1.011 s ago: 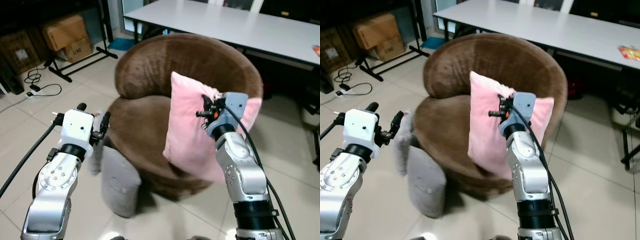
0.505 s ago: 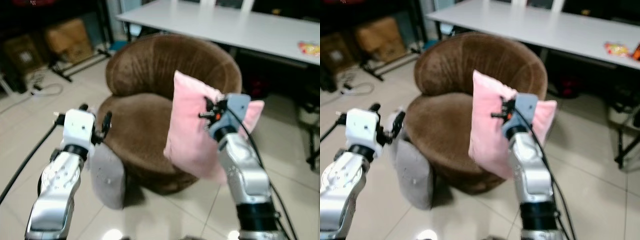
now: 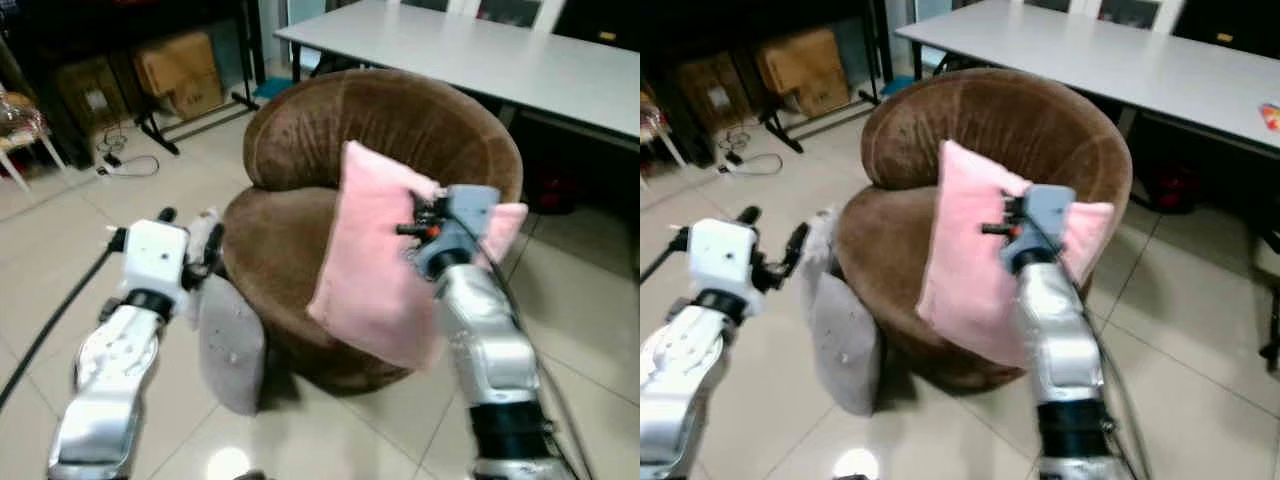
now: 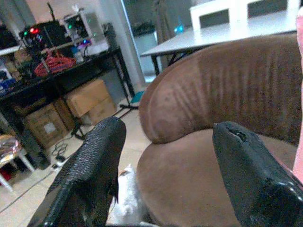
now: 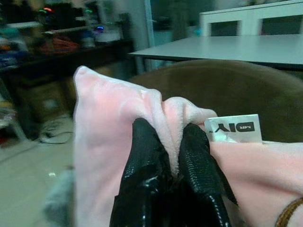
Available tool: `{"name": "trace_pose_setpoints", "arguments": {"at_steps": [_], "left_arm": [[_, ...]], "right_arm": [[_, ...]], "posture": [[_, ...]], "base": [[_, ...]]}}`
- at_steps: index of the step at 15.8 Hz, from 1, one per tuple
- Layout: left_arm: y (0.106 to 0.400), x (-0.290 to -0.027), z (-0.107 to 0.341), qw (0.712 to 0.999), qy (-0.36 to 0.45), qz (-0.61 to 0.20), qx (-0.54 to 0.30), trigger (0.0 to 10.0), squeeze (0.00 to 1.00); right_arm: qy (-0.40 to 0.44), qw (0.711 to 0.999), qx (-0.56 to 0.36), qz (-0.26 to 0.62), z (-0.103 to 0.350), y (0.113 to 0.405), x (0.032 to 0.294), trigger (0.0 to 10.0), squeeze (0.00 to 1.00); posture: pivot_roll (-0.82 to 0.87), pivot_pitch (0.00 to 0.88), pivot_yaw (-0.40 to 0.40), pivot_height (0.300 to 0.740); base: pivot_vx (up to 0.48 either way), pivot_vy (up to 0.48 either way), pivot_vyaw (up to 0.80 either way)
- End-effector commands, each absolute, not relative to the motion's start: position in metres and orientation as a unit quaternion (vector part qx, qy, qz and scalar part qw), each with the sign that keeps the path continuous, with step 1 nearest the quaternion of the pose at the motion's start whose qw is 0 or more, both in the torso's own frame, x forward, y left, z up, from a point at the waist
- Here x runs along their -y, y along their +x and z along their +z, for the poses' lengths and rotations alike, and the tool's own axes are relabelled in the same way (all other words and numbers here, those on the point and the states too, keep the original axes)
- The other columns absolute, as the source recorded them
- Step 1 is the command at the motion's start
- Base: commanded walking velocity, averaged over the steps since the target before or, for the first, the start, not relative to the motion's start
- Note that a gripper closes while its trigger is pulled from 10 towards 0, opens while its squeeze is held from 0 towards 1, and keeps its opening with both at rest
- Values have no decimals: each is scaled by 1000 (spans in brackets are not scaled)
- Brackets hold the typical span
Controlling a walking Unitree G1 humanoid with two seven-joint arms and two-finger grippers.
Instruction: Move the pillow to the sofa from floor
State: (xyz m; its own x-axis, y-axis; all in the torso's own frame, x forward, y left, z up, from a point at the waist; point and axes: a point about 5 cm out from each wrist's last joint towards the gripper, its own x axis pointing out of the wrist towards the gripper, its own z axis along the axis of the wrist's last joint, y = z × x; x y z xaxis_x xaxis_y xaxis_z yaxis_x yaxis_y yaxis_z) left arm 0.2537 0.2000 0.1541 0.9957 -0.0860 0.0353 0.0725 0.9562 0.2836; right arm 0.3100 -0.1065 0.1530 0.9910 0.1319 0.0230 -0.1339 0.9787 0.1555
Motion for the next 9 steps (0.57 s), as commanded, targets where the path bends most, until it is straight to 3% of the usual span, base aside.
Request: {"name": "trace_pose_setpoints", "arguments": {"at_steps": [1, 9], "left_arm": [[255, -194, 157, 988, 138, -53, 32, 10000, 0], [256, -194, 157, 988, 140, -58, 33, 10000, 0]], "right_arm": [[69, 996, 31, 55, 164, 312, 115, 10000, 0], [64, 996, 31, 62, 164, 313, 111, 10000, 0]], "posture": [[-106, 0, 1, 740], [-106, 0, 1, 740]], "base": [[292, 0, 0], [292, 0, 0]]}}
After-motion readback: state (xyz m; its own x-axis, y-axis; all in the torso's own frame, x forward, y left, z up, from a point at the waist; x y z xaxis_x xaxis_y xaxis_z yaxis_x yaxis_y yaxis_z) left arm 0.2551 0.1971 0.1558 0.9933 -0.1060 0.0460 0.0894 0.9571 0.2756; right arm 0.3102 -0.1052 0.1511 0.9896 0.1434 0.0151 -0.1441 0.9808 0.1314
